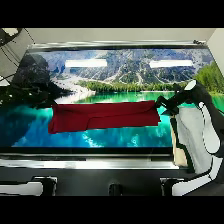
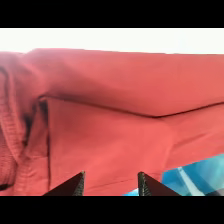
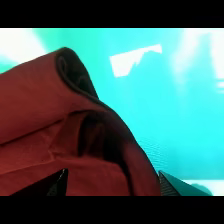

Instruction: Fold the shirts.

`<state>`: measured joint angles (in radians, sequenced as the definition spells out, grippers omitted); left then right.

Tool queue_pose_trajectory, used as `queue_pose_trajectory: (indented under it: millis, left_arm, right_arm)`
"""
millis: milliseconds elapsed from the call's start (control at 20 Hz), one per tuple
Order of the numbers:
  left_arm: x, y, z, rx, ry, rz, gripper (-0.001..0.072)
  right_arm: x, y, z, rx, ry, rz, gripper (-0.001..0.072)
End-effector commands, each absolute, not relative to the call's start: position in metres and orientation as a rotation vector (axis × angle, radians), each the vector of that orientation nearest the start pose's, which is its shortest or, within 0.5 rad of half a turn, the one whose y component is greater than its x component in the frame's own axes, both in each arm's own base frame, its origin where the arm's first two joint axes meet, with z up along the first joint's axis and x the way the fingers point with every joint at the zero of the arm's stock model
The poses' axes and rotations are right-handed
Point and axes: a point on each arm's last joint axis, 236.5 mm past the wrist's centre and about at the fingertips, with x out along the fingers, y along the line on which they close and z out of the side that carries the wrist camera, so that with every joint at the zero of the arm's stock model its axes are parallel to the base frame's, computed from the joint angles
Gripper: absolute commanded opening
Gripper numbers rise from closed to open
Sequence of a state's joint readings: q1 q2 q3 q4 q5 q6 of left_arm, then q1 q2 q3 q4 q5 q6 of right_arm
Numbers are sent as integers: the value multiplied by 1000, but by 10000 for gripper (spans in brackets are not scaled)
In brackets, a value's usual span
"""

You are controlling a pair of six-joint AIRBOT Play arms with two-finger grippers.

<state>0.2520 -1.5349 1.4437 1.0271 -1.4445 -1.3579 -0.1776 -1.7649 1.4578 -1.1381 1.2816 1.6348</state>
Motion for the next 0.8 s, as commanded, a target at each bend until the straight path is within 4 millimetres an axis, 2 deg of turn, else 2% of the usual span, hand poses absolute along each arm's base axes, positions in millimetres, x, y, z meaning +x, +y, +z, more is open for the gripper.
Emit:
queue_pose_trajectory:
  millis: [0, 150, 300, 350, 400, 450, 500, 550, 650, 750]
  left_arm:
    - [412, -34, 51, -491, 1312, -369, 416]
    - [413, -60, 64, -493, 1282, -455, 416]
    - [408, -86, 64, -453, 1302, -510, 416]
    - [406, -97, 64, -435, 1307, -532, 414]
    - [405, -107, 64, -420, 1308, -549, 377]
    - [406, -117, 63, -405, 1299, -562, 369]
    - [408, -130, 62, -390, 1286, -575, 252]
    - [409, -144, 57, -375, 1274, -587, 29]
    - [409, -184, 38, -355, 1259, -604, 26]
    - [401, -229, 7, -376, 1289, -596, 26]
  right_arm:
    - [430, 32, -91, 668, 1584, 70, 677]
    - [425, 46, -92, 671, 1612, 101, 666]
    - [429, 67, -92, 629, 1603, 132, 274]
    - [431, 72, -91, 619, 1594, 140, 77]
    - [430, 77, -86, 617, 1594, 154, 47]
    - [429, 77, -76, 613, 1583, 162, 46]
    - [431, 77, -62, 604, 1552, 170, 46]
    - [433, 77, -44, 595, 1513, 179, 45]
    - [435, 79, 2, 581, 1415, 209, 45]
    - [427, 86, 51, 563, 1324, 252, 45]
